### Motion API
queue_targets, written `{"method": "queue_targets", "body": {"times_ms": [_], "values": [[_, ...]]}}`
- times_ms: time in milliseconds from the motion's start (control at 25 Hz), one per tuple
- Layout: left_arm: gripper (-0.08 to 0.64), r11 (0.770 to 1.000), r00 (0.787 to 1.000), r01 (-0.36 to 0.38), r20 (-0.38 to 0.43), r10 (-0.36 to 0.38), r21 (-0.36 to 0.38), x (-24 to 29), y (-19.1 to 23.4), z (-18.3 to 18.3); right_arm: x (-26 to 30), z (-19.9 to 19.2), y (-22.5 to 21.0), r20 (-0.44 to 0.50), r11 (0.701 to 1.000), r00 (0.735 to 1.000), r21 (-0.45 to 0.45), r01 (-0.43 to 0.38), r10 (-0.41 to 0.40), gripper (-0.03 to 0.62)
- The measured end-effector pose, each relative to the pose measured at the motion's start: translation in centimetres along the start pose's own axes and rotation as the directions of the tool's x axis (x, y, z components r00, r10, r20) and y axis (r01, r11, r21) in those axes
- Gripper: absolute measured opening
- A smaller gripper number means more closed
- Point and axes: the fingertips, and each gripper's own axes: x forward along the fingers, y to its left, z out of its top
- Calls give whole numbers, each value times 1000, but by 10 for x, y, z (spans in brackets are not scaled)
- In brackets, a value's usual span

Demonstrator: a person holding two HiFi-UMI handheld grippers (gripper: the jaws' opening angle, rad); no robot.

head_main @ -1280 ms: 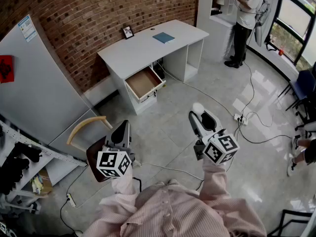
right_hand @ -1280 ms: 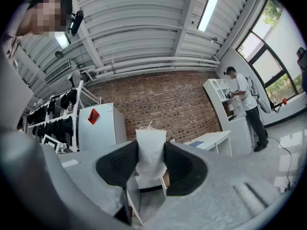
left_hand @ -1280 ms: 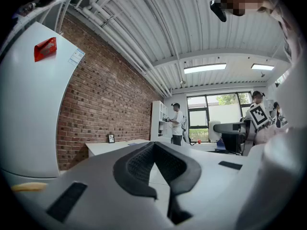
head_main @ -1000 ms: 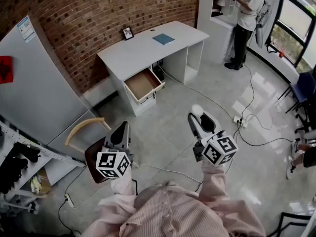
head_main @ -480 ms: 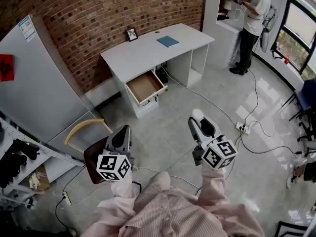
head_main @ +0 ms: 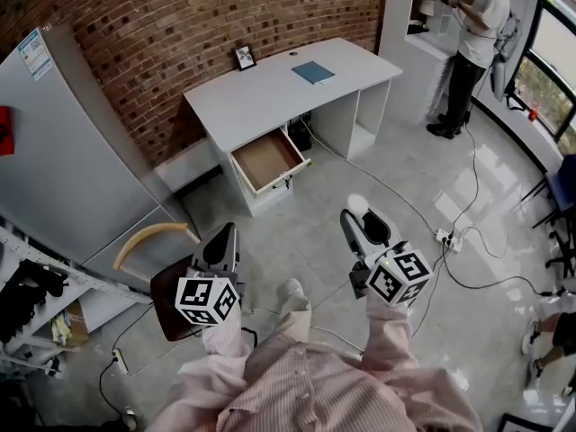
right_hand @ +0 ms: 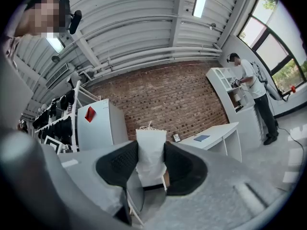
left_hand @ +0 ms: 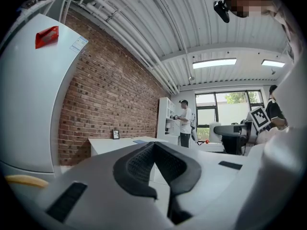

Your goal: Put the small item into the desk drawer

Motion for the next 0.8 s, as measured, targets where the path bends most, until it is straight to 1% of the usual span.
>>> {"method": "queue_targets", "body": {"times_ms": [200,560,800], "values": [[-2,1000,1000,-7,-14,7,-22,50,23,-6,50,-7,-30,-34,1000,999,13,-6,7,169],[-2,997,997,-24,-74,18,-75,147,74,-17,151,-18,-84,-117,999,993,50,-1,7,169],[-2,994,995,-36,-100,25,-108,205,112,-30,216,-37,-113,-175,998,984,67,-10,21,169]]}}
